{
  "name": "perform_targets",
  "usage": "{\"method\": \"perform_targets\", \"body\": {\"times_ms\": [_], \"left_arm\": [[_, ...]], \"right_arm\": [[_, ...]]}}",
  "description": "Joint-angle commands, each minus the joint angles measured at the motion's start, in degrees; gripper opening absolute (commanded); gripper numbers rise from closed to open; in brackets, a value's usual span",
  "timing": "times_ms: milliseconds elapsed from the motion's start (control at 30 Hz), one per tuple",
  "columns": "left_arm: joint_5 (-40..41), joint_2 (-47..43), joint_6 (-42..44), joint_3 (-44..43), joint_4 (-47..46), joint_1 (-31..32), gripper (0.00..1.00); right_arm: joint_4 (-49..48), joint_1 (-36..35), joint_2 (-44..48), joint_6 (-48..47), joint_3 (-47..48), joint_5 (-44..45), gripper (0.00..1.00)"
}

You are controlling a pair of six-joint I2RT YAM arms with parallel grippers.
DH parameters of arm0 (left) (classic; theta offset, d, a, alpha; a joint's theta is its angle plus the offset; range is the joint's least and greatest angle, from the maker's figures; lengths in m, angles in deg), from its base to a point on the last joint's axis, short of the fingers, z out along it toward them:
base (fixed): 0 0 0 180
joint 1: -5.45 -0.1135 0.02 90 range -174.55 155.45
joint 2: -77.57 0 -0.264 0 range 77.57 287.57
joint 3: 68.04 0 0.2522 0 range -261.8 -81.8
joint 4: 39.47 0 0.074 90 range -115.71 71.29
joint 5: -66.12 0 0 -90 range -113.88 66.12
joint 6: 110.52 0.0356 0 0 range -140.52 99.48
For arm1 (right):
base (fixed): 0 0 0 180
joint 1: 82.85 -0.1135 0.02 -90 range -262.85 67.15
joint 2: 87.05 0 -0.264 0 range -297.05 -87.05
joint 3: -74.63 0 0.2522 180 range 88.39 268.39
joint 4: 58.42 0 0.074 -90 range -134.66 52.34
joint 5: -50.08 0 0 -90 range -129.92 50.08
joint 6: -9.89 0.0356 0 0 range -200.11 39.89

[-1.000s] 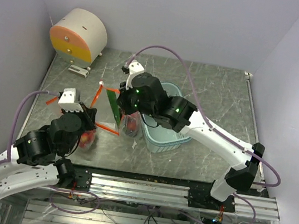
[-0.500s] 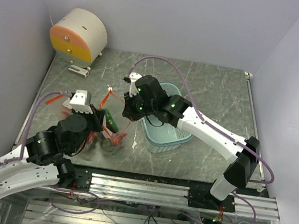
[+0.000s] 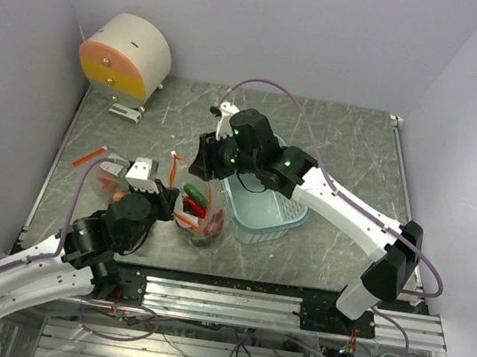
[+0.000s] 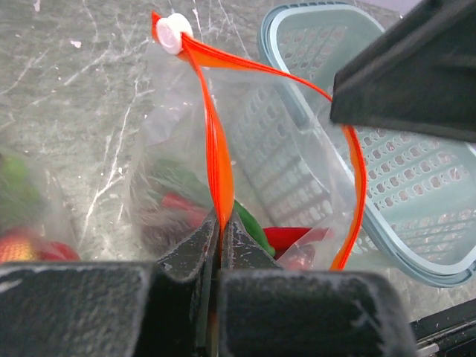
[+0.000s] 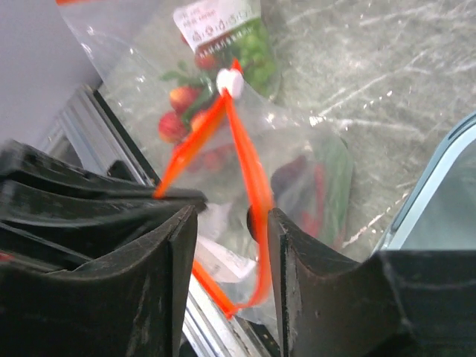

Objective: Place the food in the zip-top bag and seal the zipper
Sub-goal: Adjust the zipper food storage bag at the center of the board.

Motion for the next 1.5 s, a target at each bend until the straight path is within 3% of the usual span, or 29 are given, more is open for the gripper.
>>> {"method": "perform_targets", "body": {"times_ms": [0,100,267,600,700,833,967,1033,1167,1233,1333,1467], "left_arm": [[-1.65,1.51,-0.97,2.00,-7.44,0.13,0.07],[-2.38,4.03,-0.31,1.66,-9.51,0.09,0.07],[-4.05,6.62,1.06,0.23,-11.68,0.15,0.07],[-5.70,6.13,1.44,-0.38,-12.57,0.12,0.07],[-5.44,6.14,1.73,-0.84,-12.05,0.13,0.07],[-5.25,5.98,2.79,-1.14,-12.99,0.14,0.07],[-5.14,5.90,4.99,-2.99,-12.67,0.09,0.07],[-4.44,5.52,6.40,-6.39,-7.99,0.10,0.19],[-5.48,2.62,8.73,-16.08,6.39,0.11,0.71],[-7.00,-0.47,10.69,-19.70,12.03,0.10,0.84],[-9.04,-6.54,14.32,-23.81,17.21,0.11,0.93],[-13.51,-13.26,22.24,-24.44,16.31,0.09,0.92]], "right_arm": [[-1.62,-0.08,-2.17,2.83,4.23,2.61,0.44],[-2.01,-0.46,-4.56,3.09,5.69,1.55,0.45],[-1.07,-2.00,-7.40,1.56,8.73,5.56,0.60],[1.32,-3.42,-12.56,-0.17,13.35,14.46,0.59],[1.80,-3.89,-12.65,-0.16,13.03,16.09,0.46],[2.02,-4.06,-11.95,0.09,11.49,16.84,0.18],[2.41,-4.05,-10.39,0.14,9.71,17.40,0.01],[1.76,-4.00,-8.53,-1.39,8.51,17.01,0.00],[-1.87,-3.92,-2.95,-6.69,5.58,12.04,0.00],[-2.78,-3.76,-0.40,-9.16,4.94,8.66,0.00],[-3.11,-3.23,2.60,-12.55,4.65,1.65,0.00],[-3.08,-3.10,5.30,-17.62,5.58,-9.56,0.00]]}}
